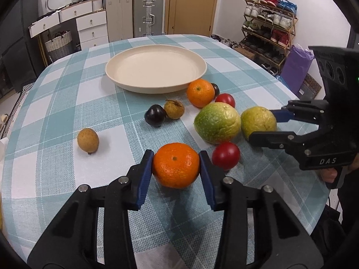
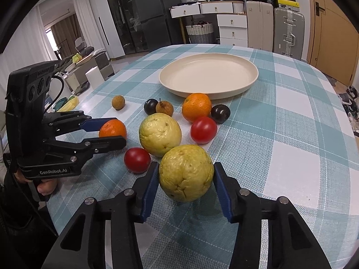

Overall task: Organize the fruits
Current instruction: 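Lift and carry the tangerine and guava in both grippers toward the cream plate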

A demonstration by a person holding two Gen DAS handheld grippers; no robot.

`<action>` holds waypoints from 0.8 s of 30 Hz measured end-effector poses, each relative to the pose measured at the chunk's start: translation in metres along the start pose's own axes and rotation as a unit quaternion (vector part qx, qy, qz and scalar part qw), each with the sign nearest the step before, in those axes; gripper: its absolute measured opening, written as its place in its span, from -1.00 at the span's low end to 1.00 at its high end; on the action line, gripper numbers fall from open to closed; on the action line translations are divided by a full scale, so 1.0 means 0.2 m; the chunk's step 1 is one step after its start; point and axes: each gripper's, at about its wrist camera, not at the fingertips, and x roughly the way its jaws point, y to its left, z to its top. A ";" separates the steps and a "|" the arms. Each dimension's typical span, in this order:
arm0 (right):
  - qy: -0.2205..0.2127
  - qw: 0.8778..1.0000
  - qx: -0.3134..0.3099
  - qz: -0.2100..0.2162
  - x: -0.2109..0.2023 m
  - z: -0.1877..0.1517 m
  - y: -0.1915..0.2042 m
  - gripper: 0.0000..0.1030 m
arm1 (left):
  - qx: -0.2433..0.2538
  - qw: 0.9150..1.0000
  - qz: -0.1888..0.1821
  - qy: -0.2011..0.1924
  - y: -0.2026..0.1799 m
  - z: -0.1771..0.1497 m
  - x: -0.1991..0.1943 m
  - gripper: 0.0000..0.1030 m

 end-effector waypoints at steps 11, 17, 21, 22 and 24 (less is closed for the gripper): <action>-0.032 0.999 0.013 -0.005 -0.07 0.04 -0.03 -0.05 | -0.024 0.999 0.007 -0.040 0.05 0.06 -0.08 -0.27; -0.052 0.998 0.021 -0.002 -0.11 0.08 -0.05 -0.05 | -0.040 0.997 0.014 -0.057 0.09 0.09 -0.11 -0.27; -0.064 0.998 0.029 -0.006 -0.12 0.11 -0.06 -0.05 | -0.048 0.996 0.018 -0.067 0.11 0.12 -0.13 -0.27; -0.065 0.997 0.031 -0.006 -0.12 0.12 -0.06 -0.05 | -0.050 0.996 0.020 -0.068 0.11 0.13 -0.13 -0.27; -0.071 0.997 0.033 -0.007 -0.13 0.14 -0.07 -0.05 | -0.053 0.996 0.022 -0.070 0.12 0.14 -0.13 -0.27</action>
